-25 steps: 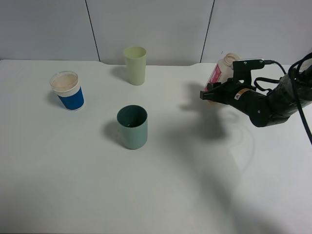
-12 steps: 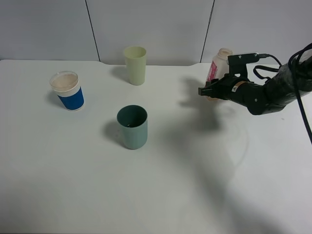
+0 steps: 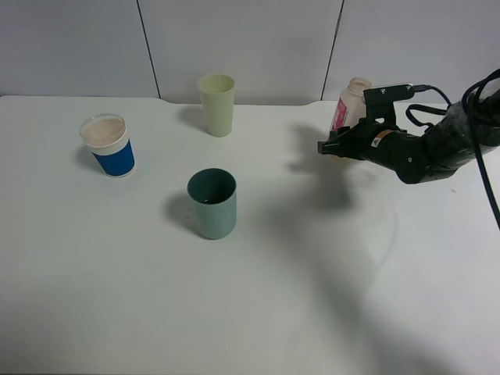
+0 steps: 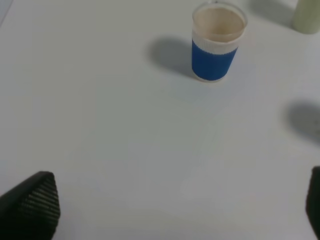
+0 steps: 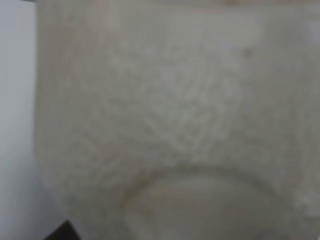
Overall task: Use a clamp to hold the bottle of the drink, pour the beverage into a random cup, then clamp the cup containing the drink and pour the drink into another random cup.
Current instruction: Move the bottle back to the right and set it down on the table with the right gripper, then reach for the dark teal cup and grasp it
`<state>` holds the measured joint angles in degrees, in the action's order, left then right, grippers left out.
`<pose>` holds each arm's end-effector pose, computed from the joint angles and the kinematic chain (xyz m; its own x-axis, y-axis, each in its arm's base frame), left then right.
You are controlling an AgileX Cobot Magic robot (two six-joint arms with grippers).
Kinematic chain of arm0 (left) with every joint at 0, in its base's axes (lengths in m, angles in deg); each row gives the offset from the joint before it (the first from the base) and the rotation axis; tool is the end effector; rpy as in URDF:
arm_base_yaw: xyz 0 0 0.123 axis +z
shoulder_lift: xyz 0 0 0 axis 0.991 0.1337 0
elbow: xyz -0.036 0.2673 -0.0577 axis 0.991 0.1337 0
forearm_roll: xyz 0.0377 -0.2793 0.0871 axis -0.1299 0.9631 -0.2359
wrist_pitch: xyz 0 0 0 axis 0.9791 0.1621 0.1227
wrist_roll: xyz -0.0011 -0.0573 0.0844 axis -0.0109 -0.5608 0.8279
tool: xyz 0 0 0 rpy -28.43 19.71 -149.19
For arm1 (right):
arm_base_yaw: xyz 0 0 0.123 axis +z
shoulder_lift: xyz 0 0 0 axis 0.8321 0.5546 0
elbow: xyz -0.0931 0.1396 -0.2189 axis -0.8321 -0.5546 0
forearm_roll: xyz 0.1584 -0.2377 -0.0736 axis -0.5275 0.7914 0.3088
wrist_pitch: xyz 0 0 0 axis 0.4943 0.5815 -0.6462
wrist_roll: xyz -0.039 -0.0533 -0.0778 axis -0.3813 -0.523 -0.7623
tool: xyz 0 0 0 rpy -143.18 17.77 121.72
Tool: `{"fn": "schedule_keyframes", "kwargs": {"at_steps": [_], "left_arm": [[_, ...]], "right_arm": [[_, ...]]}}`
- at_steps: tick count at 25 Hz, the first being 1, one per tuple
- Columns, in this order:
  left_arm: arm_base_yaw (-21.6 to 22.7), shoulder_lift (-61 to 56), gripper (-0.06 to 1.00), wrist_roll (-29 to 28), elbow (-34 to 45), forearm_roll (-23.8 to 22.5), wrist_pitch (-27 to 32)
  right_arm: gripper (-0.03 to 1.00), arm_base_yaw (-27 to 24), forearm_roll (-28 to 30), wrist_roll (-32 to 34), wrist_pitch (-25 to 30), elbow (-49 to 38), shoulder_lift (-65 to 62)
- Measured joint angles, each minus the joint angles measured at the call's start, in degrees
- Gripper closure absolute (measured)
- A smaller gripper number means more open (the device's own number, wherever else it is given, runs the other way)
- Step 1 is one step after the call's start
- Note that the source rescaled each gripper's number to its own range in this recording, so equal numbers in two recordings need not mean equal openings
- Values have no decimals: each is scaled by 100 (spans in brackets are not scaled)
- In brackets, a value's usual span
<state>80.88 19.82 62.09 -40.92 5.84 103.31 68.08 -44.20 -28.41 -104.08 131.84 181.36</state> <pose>0.0501 0.0010 0.2984 -0.4345 -0.0394 -0.8998 -0.0162 0.9992 -0.0360 0.3855 0.0785 0.0267 -0.4331 -0.1341 -0.8913 -0.2086 0.9769 -0.0456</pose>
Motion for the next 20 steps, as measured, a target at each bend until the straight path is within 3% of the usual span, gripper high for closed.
{"fn": "schedule_keyframes", "kwargs": {"at_steps": [5,14,20], "left_arm": [[0,0,-5,0,0,0,0],[0,0,-5,0,0,0,0],[0,0,-5,0,0,0,0]], "right_arm": [[96,0,-40,-16,-92,0,0],[58,0,-393,-22,-136,0,-21],[39,0,-443,-22,-29,0,-300]]}}
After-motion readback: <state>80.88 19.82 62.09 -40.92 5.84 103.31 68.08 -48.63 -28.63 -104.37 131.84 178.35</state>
